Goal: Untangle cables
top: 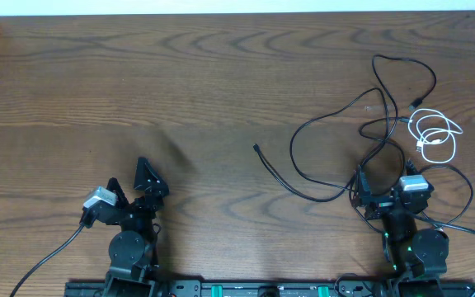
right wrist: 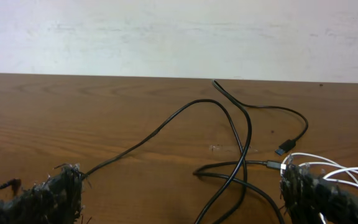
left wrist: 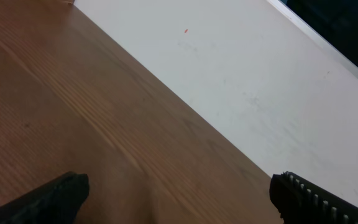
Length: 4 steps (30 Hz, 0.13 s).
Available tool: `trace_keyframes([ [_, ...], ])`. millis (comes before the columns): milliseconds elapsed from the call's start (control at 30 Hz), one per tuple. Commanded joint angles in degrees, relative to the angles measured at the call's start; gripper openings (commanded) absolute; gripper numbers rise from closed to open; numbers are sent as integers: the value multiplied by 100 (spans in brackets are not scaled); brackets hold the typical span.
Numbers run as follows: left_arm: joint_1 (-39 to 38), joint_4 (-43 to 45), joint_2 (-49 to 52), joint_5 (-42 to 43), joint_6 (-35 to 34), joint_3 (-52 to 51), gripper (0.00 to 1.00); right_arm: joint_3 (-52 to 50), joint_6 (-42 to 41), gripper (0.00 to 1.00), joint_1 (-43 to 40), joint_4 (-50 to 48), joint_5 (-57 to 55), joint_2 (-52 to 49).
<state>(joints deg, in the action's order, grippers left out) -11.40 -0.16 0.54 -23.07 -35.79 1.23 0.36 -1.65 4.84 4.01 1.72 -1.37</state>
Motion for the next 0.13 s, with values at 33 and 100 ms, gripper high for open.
trace_keyframes([
  [33,13,-229,-33,-98,55,-101,98,-2,90,99,46,26,-4,11],
  [100,13,-229,-31,-98,55,-101,98,-2,87,99,46,26,-4,11],
])
